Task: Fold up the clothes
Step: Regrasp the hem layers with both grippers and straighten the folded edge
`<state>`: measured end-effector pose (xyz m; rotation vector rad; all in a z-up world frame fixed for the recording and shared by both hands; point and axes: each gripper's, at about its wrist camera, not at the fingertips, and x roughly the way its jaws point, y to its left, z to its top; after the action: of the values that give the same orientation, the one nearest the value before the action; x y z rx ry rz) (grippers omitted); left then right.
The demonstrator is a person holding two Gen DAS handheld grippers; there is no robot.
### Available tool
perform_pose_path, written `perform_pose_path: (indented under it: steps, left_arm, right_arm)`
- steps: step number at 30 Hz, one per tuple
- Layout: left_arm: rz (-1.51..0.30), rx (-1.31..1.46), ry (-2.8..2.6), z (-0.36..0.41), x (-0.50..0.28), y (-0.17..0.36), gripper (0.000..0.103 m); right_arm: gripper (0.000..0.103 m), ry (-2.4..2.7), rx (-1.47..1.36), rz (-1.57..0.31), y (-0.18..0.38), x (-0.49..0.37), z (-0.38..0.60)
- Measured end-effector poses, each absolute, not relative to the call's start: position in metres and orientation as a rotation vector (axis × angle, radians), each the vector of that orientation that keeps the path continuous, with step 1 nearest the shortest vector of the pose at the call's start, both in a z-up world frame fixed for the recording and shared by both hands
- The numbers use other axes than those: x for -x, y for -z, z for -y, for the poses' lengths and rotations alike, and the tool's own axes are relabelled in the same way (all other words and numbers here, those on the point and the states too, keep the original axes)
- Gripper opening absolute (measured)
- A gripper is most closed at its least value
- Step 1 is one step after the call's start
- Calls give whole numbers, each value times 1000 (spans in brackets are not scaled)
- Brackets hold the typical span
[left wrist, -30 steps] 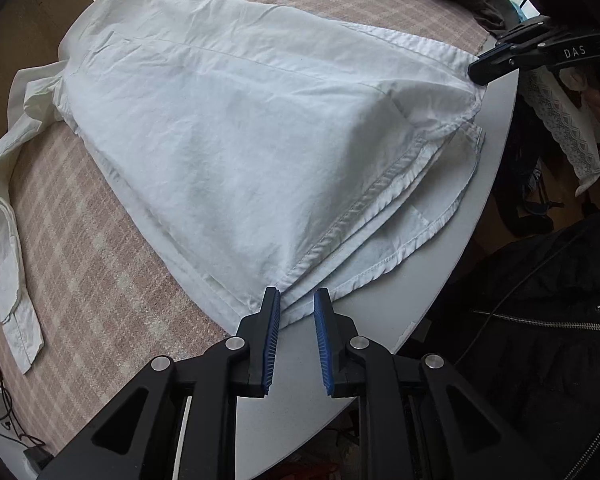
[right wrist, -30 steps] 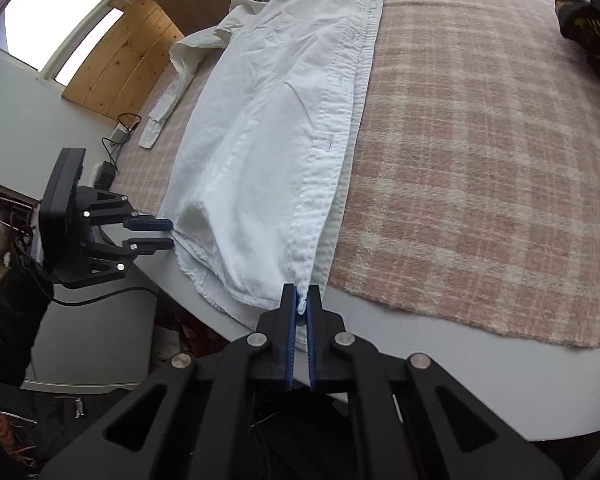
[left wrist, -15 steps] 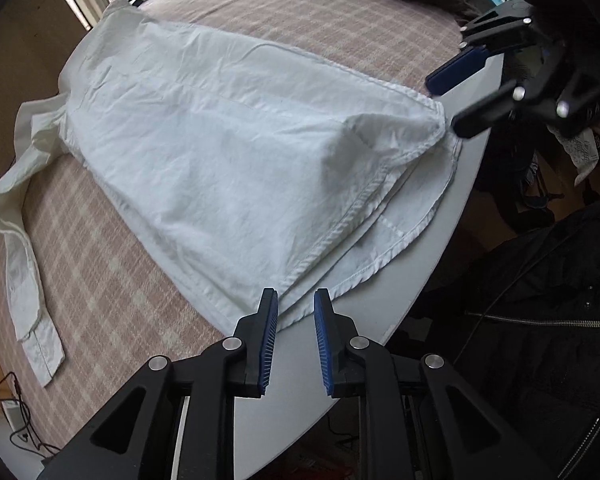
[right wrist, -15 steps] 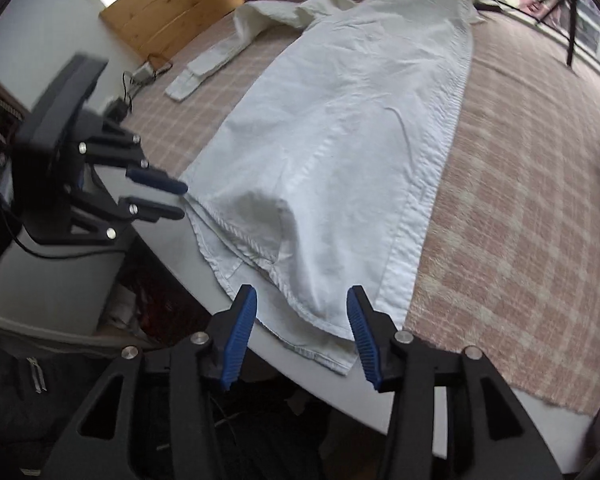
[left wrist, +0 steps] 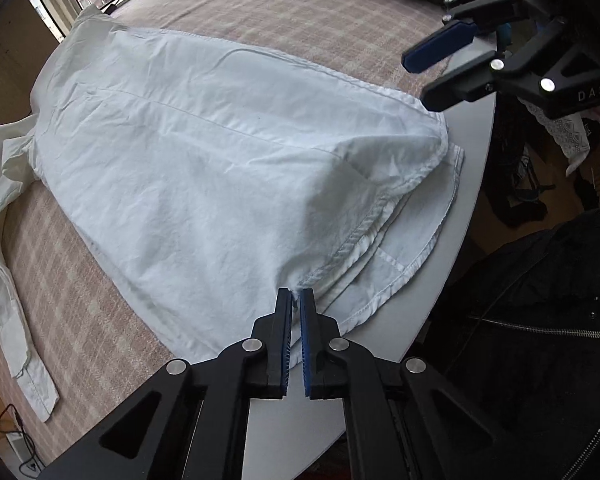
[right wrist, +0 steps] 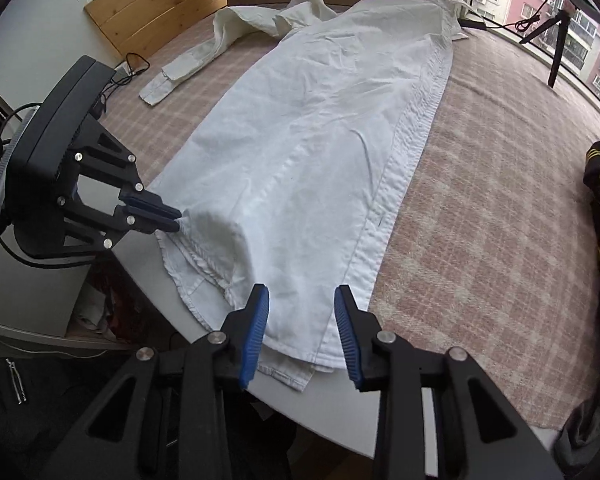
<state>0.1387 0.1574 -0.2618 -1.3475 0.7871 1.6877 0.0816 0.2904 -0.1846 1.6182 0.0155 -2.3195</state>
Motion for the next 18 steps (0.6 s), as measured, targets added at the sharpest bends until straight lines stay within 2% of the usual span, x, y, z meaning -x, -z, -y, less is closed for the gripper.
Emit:
perform_pose_path:
  steps: [5,10,11,12,14,18]
  left_arm:
    - [-759,1323,-1689,-156,-143,243,3]
    - [-740,1296,-1715,-138,-141,215,3]
    - [-746,1295,-1722,-138,-135,211,3]
    - [-749,1296,-1727,-147,-125,207,3]
    - [-752,1296,-1735,-148,-118,201,1]
    - [-762,1299,-1741,-143,-107,199,1]
  right_arm:
    - [45,2273,-1623,-159,195,-111,-275]
    - [45,2266,-1640,-351,213,-114,-261]
    - [42,2267,-1644,-372,215,-112,-260]
    - [28,2262,-1650,-338,214,-109,-264]
    - [10,2258,-1657,-264,208,-105,-274]
    - [10,2314,-1645,-226,188,-102,-292]
